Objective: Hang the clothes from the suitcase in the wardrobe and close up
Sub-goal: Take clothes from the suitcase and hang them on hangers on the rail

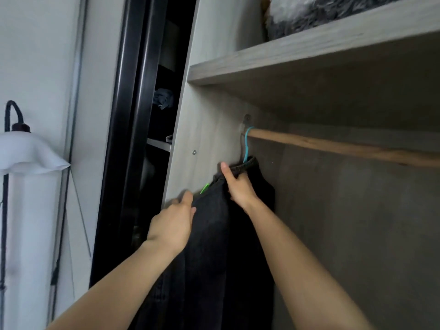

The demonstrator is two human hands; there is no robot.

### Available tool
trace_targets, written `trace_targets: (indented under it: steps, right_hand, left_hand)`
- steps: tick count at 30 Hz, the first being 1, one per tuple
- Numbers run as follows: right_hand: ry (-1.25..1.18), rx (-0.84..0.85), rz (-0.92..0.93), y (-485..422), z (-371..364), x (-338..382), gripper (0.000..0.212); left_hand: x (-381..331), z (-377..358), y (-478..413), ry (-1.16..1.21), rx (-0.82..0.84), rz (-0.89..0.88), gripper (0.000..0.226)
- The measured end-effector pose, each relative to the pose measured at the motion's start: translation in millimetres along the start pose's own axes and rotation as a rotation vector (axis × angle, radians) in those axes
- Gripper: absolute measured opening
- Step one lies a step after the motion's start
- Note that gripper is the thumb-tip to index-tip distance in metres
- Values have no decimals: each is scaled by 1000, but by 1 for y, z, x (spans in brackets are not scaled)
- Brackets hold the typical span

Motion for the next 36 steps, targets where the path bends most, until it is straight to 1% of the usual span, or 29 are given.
trace_targets:
  steps: [1,3,4,5,7,9,11,14,15,17,19,21,25,28,33,36]
  right_hand:
    - [17,38,12,17,0,3,111]
    - [67,70,40,36,0,-5,75]
    - [89,58,44,45,-1,-12,61]
    - [118,36,73,54,-2,-19,52]
    - [190,-35,146,74,-8,-33,43]
    - [266,-109,224,104,-16,-46,37]
    - [275,-140,251,143,-25,-55,33]
    - [286,-40,198,213,-48,-72,30]
    - [287,4,157,254,-58,-76,28]
    - [304,69,89,290,-65,-95,24]
    - [365,155,7,356,-75,-105,21]
    - [419,295,-94,426,-88,-111,20]
    - [477,435,-184,551,-118,-112,26]
    - [521,619,-225,647,-147,-109,32]
    - [542,876,-272,770,-186,-120,39]
    - [556,960,-314,824,-205,-139,37]
  left_hand:
    - [1,0,8,24,-9,31,29]
    - [6,-1,24,116,-67,81,40]
    - [11,-3,36,172,-96,94,48]
    - [17,-6,50,223,-109,101,58]
    - [30,-14,81,300,-90,119,74]
    - [43,-20,115,335,-33,137,79]
    - [52,-23,146,347,15,118,79]
    - [61,-13,199,337,79,105,75]
    - [71,0,230,338,121,140,73]
    - [78,4,256,365,142,187,68]
    - [98,28,308,361,171,264,62]
    - [122,50,368,330,239,331,55]
    - [174,93,481,252,399,422,46]
    - [218,134,571,175,502,546,36]
    - [278,188,690,67,469,736,31]
    - [300,195,750,45,497,850,33]
Point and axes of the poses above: each hand's wrist, its own y-axis away from the middle knuckle, its own z-axis out of the back of the hand, x = y × z, the point moved 4 cm from there along -y, towards the middle knuckle, and after that the axes turned 3 degrees about -x, right-handed, at the moved point
